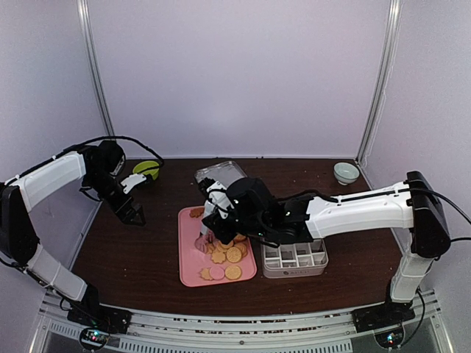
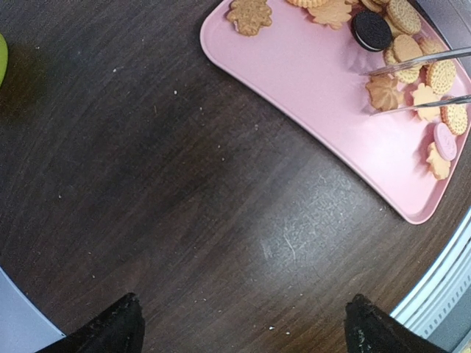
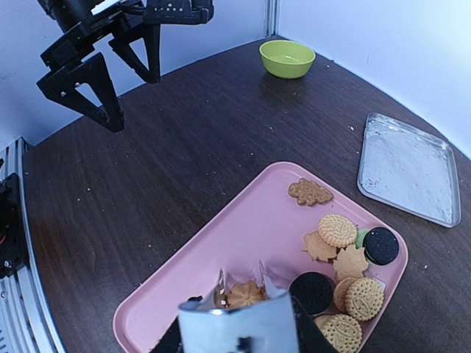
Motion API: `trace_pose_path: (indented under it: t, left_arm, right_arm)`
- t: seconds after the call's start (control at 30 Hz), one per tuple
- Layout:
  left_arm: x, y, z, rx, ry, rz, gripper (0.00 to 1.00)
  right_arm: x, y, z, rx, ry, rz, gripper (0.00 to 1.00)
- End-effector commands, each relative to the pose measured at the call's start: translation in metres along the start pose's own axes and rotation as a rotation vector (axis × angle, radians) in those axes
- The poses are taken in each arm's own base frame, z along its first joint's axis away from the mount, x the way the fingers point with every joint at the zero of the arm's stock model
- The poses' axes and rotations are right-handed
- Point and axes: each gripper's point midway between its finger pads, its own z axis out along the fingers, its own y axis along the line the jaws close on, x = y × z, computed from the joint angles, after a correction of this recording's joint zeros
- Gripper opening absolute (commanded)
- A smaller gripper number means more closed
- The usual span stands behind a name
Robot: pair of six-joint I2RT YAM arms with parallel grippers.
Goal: Pack the cookies
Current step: Pick up the fake cookies from the plate, then place the fake cookies in the empty pocket of the box.
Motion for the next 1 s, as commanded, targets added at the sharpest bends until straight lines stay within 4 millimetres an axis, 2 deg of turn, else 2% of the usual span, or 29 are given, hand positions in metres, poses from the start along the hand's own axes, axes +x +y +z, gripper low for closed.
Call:
trace_pose_path:
  t: [0.0,0.17,0.4,0.53,0.63,0.7,0.77,0.97]
  left_arm:
    - [-0.005,0.0,-0.004,0.01,-0.024,0.001,0.98]
    - [-0.006,-0.001,-0.005,0.014,-0.027,0.0,0.98]
    - [-0.006,-0.001,-0.004,0.015,-0.027,0.001,0.98]
    - [-0.006,-0.001,-0.003,0.019,-0.025,0.001,0.98]
    - [-0.007,-0.001,-0.003,0.022,-0.027,0.001,0.98]
    - [-0.008,-0.001,-0.003,0.026,-0.03,0.0,0.98]
    - [-0.009,-0.002,-0.003,0.032,-0.034,0.0,0.98]
    - [-0.01,-0.003,-0.005,0.035,-0.044,0.001,0.98]
  right_arm:
    - [-0.012,0.001,-0.01,-0.005,-0.022,0.014,0.28]
    - [-0.035,0.002,-0.014,-0.005,-0.058,0.009,0.18]
    - [-0.068,0.003,-0.025,-0.01,-0.1,-0.004,0.11]
    - [-0.092,-0.003,-0.042,-0.003,-0.15,0.01,0.1]
    - [-0.103,-0.018,-0.059,0.034,-0.175,0.012,0.09]
    - [-0.105,-0.035,-0.073,0.08,-0.185,0.017,0.09]
    - [-0.095,-0.055,-0.087,0.126,-0.179,0.03,0.09]
    - [-0.056,-0.112,-0.13,0.247,-0.161,0.098,0.09]
